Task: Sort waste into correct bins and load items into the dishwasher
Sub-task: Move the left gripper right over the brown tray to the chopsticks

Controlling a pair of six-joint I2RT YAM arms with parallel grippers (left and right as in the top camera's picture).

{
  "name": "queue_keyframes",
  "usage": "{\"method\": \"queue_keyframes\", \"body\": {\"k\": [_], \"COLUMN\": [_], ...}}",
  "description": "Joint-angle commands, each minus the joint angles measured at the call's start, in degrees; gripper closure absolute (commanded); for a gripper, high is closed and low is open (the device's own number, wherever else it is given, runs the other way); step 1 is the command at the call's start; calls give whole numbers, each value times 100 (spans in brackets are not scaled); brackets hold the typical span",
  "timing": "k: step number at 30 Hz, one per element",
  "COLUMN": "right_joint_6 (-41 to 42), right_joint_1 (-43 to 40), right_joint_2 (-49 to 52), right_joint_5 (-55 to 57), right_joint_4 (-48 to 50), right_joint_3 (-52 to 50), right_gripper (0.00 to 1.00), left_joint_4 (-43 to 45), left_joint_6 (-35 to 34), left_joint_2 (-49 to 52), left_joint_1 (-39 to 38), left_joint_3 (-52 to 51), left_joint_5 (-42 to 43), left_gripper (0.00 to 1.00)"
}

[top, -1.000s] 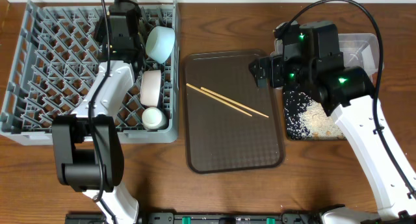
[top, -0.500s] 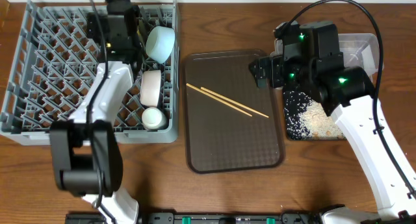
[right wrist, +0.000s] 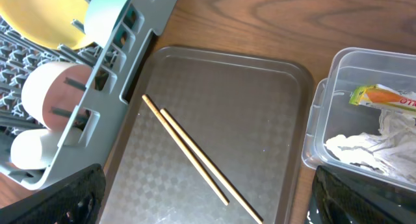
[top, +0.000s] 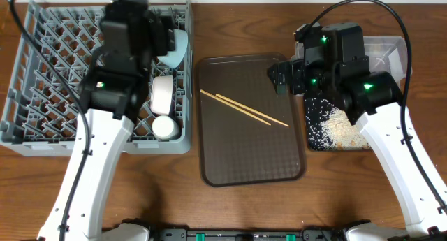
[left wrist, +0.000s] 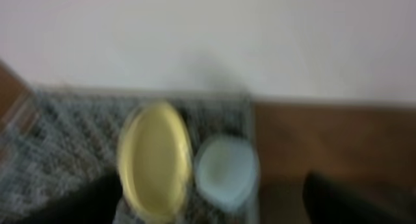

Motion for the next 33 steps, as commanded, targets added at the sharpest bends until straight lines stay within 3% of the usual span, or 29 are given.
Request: {"method": "queue_keyframes", "body": {"k": [1,5,9,15,22,25,29,33], "right_joint_6": [61,61,61,61,61,61,61,61], "right_joint_1": [20,20,20,20,20,20,20,20], "right_joint_2": [39,39,39,39,39,39,39,39], "right_joint_5": [-7,-4,-4,-4,-4,-4,-4,-4], "right_joint_4": [0,0,0,-2,0,0,0,-2], "right_joint_3": [74,74,74,74,74,74,74,74], "right_gripper": [1,1,1,1,1,1,1,1], "left_joint_4": [-638,-1561,-1987,-1974,-1646,-1486,-1580,-1615], "left_joint_6": [-1016,-1681,-1707,-1709,-1707,-1740,-3274,-4194], "left_joint_2": [291,660,1176,2015,2621,2743,2927,3095], "left_joint_1": [-474,-837,-1038,-1263,-1362,-1405,-1416,-1475], "left_joint_3": [444,691,684,675,673,673,669,636], "left_joint_5": [162,857,1910,2721,4234,4120,3241,2590], "left_gripper": [10,8,7,7,7,7,7,7]}}
